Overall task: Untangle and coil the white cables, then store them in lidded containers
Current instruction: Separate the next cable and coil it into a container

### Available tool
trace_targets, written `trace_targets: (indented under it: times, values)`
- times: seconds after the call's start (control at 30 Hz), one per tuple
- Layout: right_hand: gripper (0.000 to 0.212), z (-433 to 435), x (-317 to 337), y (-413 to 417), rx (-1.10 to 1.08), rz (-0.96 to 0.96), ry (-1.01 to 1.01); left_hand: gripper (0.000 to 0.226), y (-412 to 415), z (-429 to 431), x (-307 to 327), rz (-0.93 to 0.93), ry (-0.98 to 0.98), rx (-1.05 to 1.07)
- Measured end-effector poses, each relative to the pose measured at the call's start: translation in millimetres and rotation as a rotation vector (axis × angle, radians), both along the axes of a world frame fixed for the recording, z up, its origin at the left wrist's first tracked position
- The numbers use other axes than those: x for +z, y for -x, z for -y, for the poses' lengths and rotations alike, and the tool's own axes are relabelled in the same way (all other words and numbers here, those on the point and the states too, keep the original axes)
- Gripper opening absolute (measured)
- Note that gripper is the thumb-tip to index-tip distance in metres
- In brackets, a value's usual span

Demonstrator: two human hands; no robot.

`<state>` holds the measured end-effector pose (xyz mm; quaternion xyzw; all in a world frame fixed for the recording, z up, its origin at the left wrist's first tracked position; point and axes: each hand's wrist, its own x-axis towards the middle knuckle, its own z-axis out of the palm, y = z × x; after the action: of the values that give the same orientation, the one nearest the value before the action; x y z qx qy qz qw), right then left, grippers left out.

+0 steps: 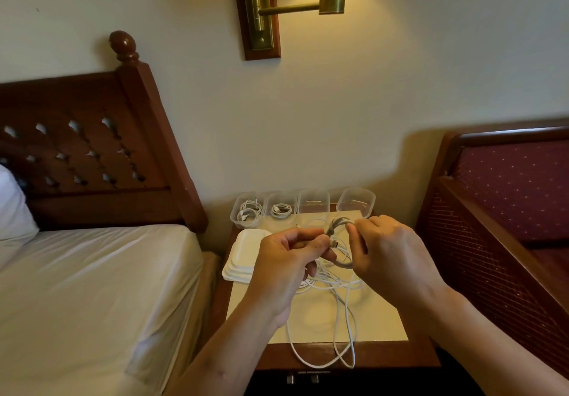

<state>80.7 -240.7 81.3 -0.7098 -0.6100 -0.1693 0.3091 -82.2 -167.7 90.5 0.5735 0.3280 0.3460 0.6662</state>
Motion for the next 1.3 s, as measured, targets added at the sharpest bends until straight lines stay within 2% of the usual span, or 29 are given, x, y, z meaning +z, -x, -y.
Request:
trace_targets:
  times: [0.1, 0.2, 0.27, 0.3, 0.37, 0.43, 0.5, 0.57, 0.63, 0.73, 0.83, 0.9, 1.0, 1.07, 1.13, 1.2, 1.3]
  values:
    - [0.026, 1.0, 3.8, 1.0, 0.137, -0.185, -0.042, 0.018, -6.6, 1.3, -2.4, 0.009, -0.053, 0.073]
    - [0.02, 5.0, 8.3, 4.2, 0.249, -0.391, -0.059, 0.027, -9.5, -6.7, -10.8, -0.078, -0.16, 0.144]
    - [0.02, 8.2, 12.9, 5.2, 0.292, -0.545, -0.082, 0.031, -8.3, -10.2, -14.1, -0.129, -0.239, 0.107]
    - [0.021, 9.1, 15.3, 5.3, 0.314, -0.615, -0.083, 0.025, -8.1, -9.9, -13.4, -0.124, -0.264, 0.059]
    - [0.025, 9.7, 19.1, 5.7, 0.359, -0.69, -0.051, 0.01, -9.6, -4.7, -9.1, -0.073, -0.285, -0.051]
    - [0.027, 8.4, 20.1, 5.2, 0.392, -0.723, -0.021, 0.027, -12.4, 0.9, -8.4, -0.066, -0.343, -0.059]
    - [0.029, 8.0, 20.6, 5.5, 0.397, -0.757, -0.014, 0.026, -14.6, 4.3, -9.9, -0.077, -0.439, -0.004]
    - [0.024, 9.2, 20.5, 5.9, 0.379, -0.751, -0.034, 0.021, -14.2, 4.5, -12.8, -0.093, -0.528, 0.064]
    - [0.02, 9.5, 18.8, 4.9, 0.338, -0.671, -0.069, 0.018, -12.4, 2.1, -12.2, -0.077, -0.538, 0.079]
    - [0.023, 6.5, 13.4, -4.6, 0.278, -0.437, -0.073, 0.016, -6.1, -0.6, -7.5, -0.116, -0.574, -0.006]
    - [0.025, 4.9, 10.7, -11.9, 0.278, -0.235, 0.017, 0.031, 4.7, -11.3, -4.1, -0.209, -0.605, -0.131]
    - [0.021, 6.0, 12.2, -15.7, 0.333, -0.27, 0.067, 0.04, 14.1, -19.3, 0.2, -0.124, -0.47, -0.321]
    - [0.022, 8.6, 21.1, -20.9, 0.449, -0.501, 0.227, 0.04, 29.4, -32.7, 8.4, 0.065, -0.173, -0.603]
    - [0.025, 13.3, 31.4, -19.4, 0.594, -0.631, 0.348, 0.033, 35.6, -35.9, 13.5, 0.058, -0.081, -0.745]
    - [0.027, 18.4, 36.9, -16.3, 0.719, -0.741, 0.451, 0.027, 38.3, -35.7, 14.0, 0.062, -0.056, -0.765]
    - [0.026, 20.1, 35.4, -15.4, 0.71, -0.675, 0.478, 0.023, 39.6, -35.9, 13.9, 0.055, -0.079, -0.697]
    - [0.022, 16.3, 23.3, -19.8, 0.522, -0.346, 0.456, 0.02, 39.4, -35.8, 12.0, -0.037, -0.166, -0.544]
